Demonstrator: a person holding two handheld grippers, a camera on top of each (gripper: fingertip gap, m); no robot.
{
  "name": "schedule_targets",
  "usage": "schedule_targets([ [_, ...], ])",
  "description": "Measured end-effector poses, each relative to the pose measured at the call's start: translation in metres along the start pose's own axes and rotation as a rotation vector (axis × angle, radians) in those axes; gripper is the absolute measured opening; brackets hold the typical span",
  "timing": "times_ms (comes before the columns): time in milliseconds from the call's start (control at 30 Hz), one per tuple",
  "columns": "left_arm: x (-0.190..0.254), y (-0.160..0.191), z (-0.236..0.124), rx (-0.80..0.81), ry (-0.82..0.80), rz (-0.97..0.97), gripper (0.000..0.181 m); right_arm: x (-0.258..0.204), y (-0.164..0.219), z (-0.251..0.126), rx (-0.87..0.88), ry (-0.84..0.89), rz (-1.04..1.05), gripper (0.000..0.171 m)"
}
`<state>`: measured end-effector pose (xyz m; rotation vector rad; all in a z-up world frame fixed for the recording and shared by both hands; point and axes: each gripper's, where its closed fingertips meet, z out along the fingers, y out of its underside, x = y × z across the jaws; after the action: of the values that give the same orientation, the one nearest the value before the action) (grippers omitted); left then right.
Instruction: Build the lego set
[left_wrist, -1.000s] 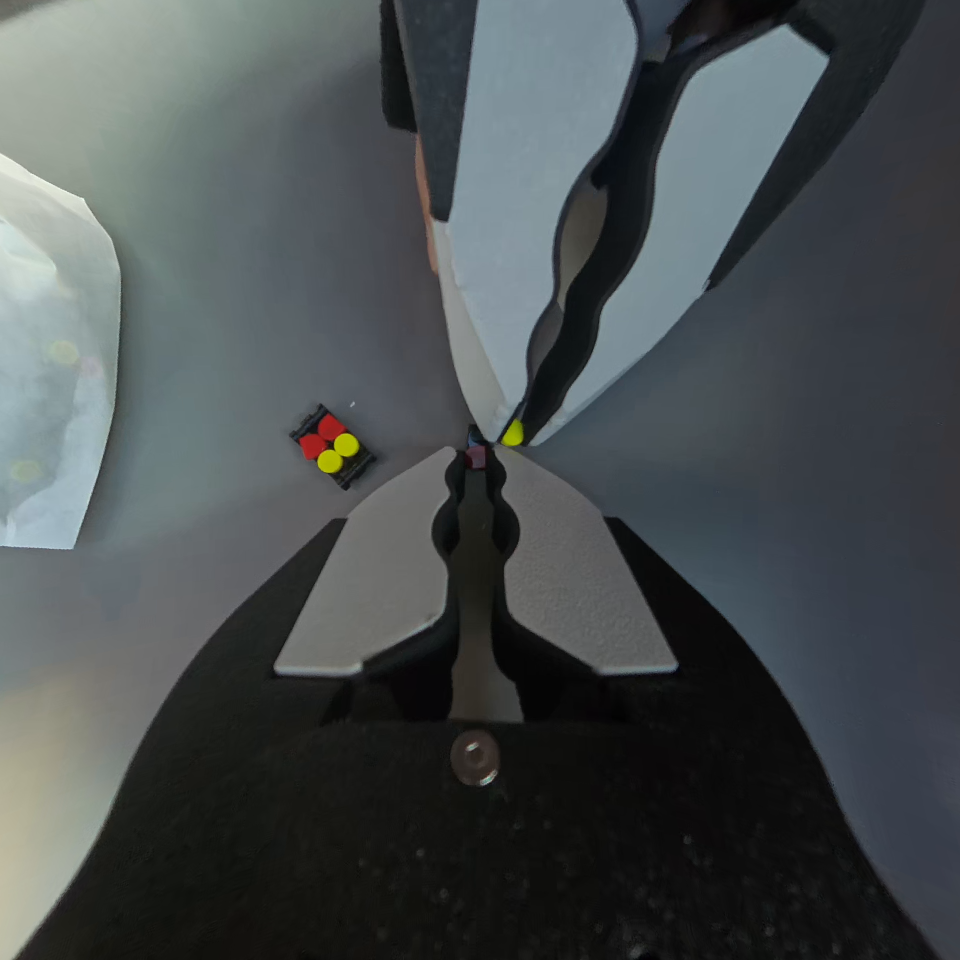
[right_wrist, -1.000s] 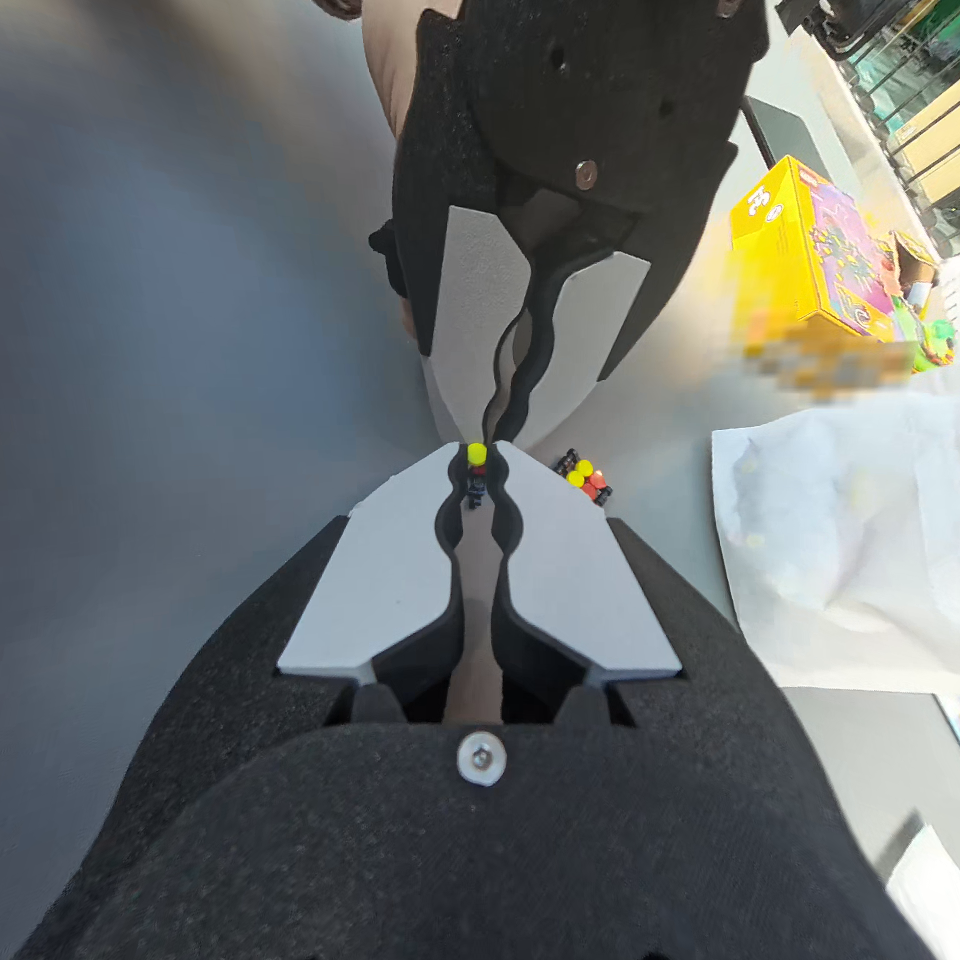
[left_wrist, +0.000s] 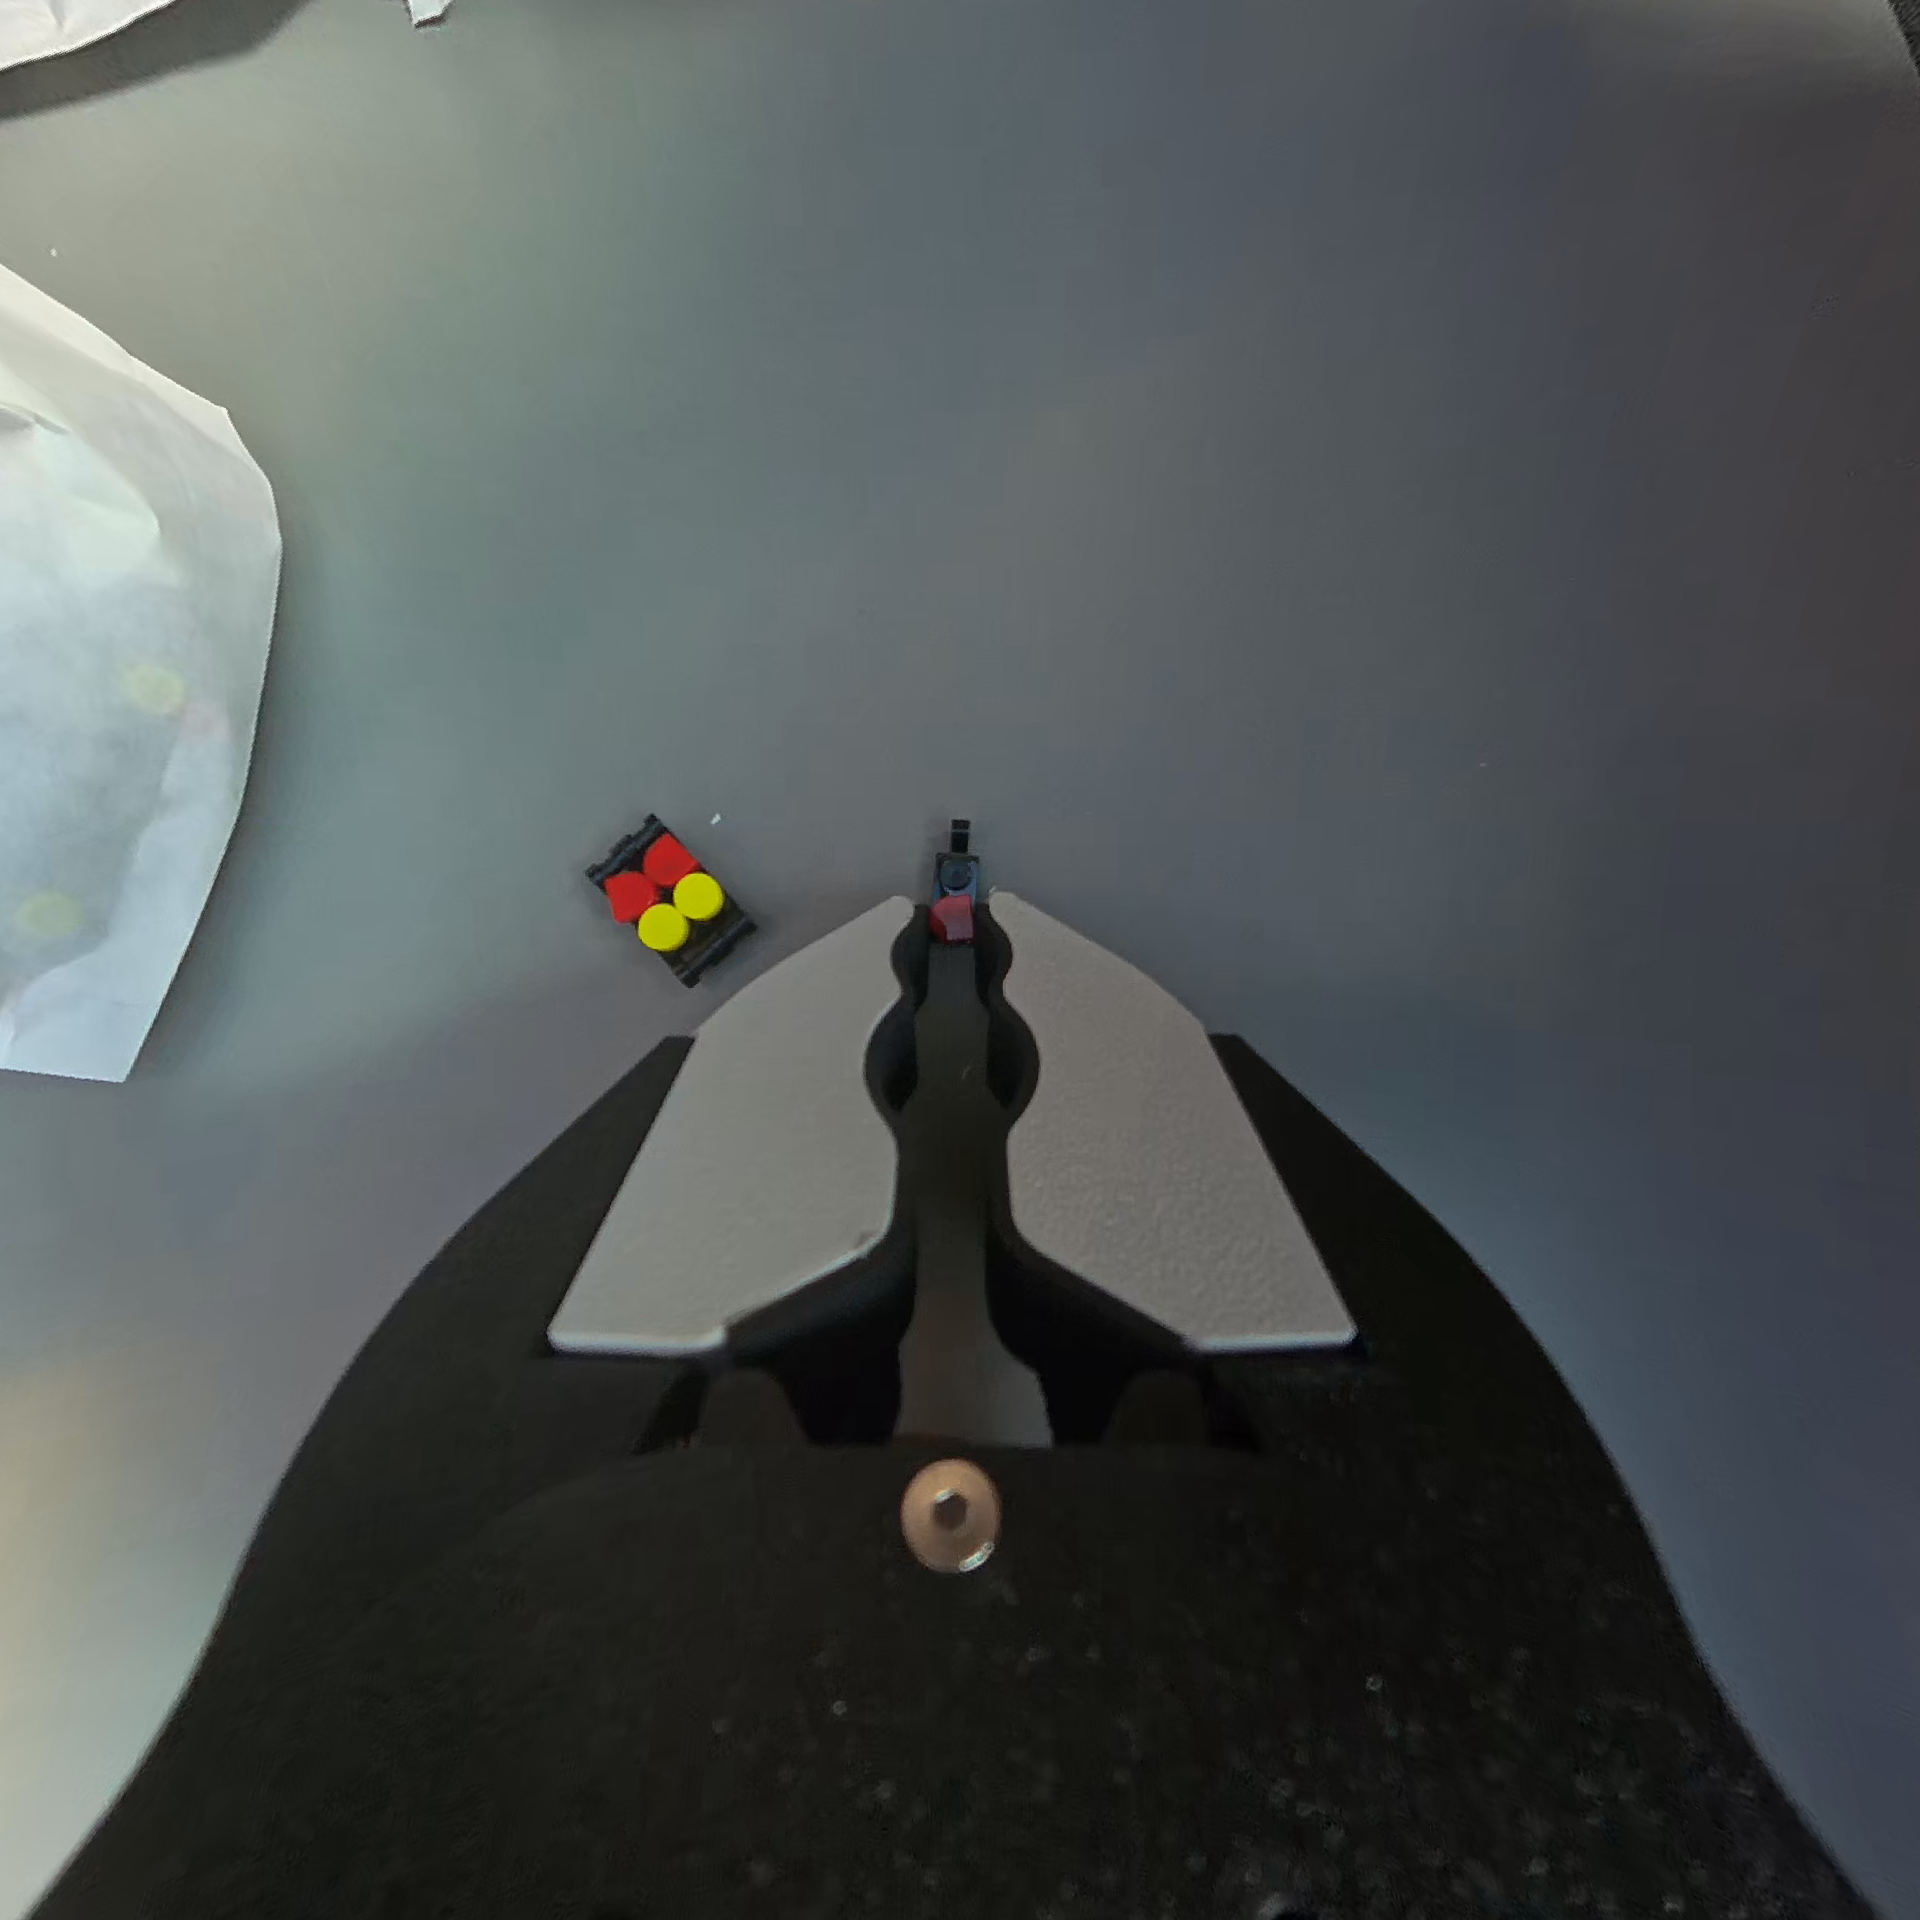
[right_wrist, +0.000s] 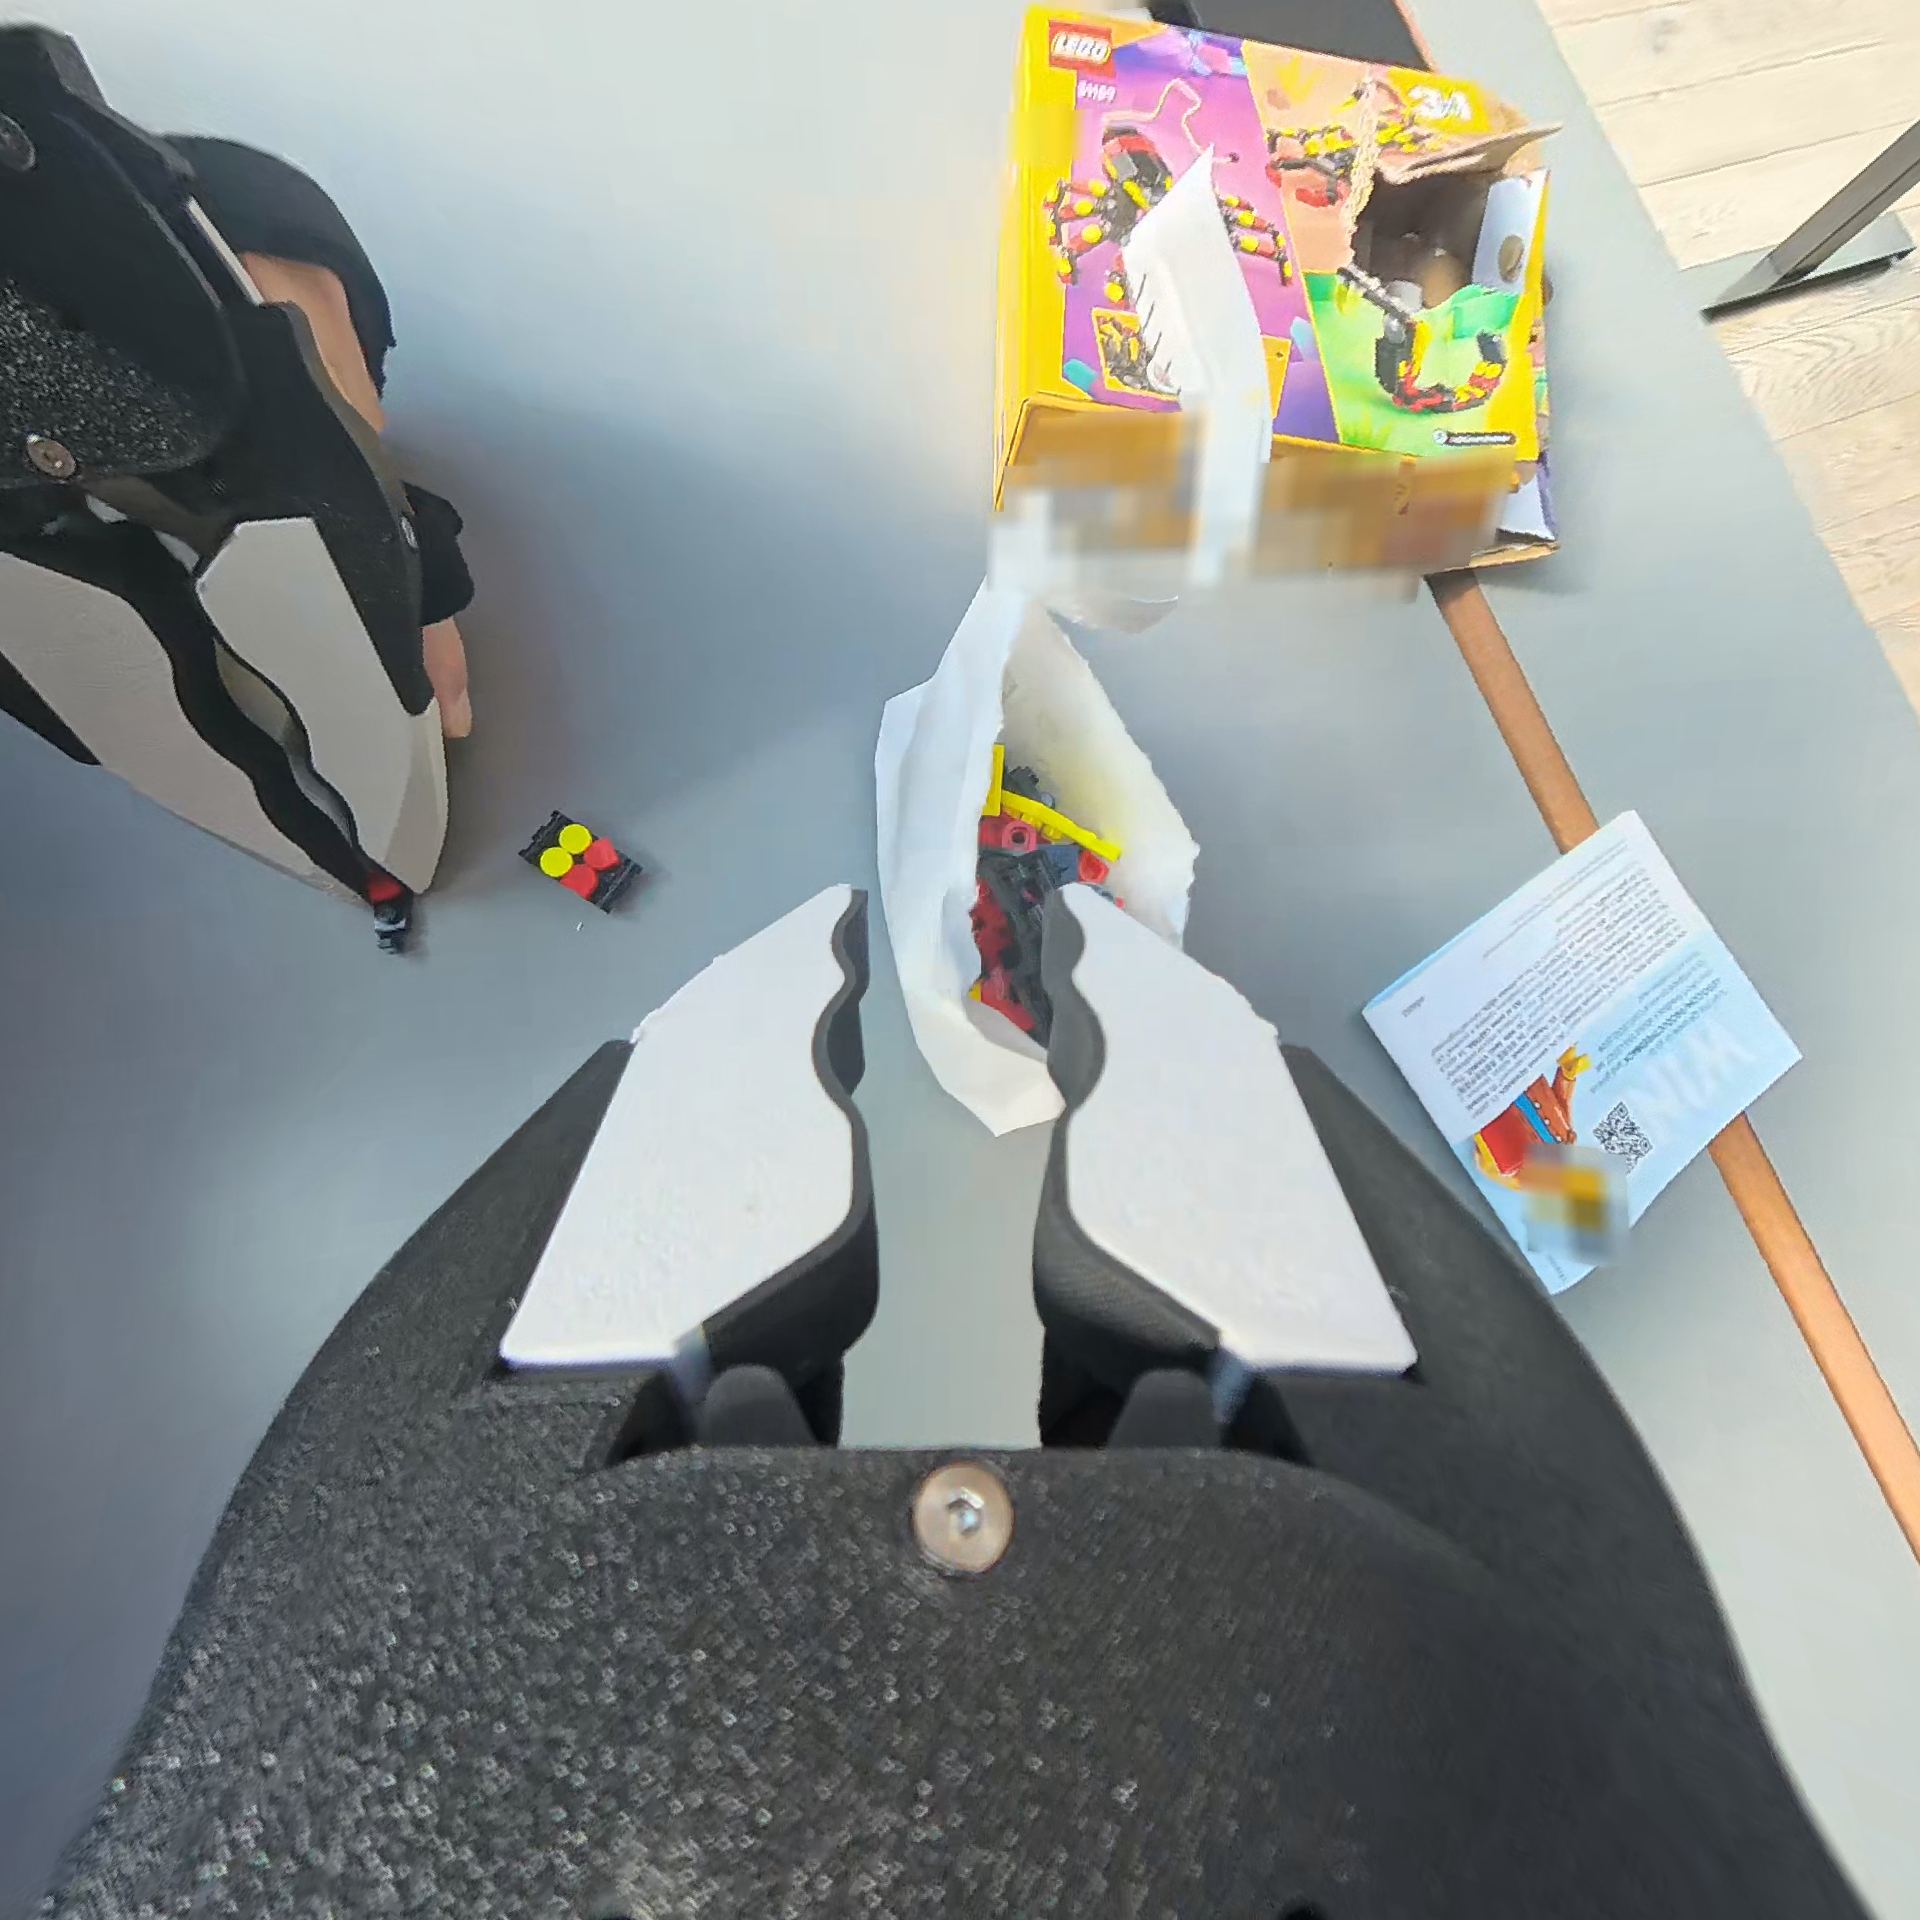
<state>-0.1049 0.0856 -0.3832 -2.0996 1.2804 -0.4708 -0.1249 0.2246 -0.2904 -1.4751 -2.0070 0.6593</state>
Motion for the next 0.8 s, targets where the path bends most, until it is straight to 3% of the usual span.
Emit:
schedule_targets([
  [67, 0.000, 0.000, 0.000, 0.018, 0.001, -0.010, 0.007, -0.002, -0.014, -0.013, 0.098, 0.027, 0.029, 0.031],
  [167, 0.000, 0.000, -0.001, 0.051, 0.018, -0.031, 0.007, -0.057, -0.019, -0.016, 0.195, -0.092, -0.003, 0.021],
  [333, 0.001, 0.000, 0.000, 0.047, 0.023, -0.017, 0.007, -0.140, 0.046, 0.049, -0.067, -0.154, -0.102, 0.025],
  [433, 0.002, 0.000, 0.000, 0.046, 0.025, -0.015, 0.007, -0.150, 0.035, 0.057, 0.009, -0.165, -0.065, 0.020],
  [567, 0.002, 0.001, 0.000, 0.046, 0.026, -0.013, 0.007, -0.154, 0.036, 0.063, -0.018, -0.178, -0.094, 0.008],
  [800, 0.003, -0.001, -0.001, 0.067, -0.027, 0.044, 0.007, -0.154, 0.037, 0.063, -0.100, -0.175, -0.116, 0.008],
])
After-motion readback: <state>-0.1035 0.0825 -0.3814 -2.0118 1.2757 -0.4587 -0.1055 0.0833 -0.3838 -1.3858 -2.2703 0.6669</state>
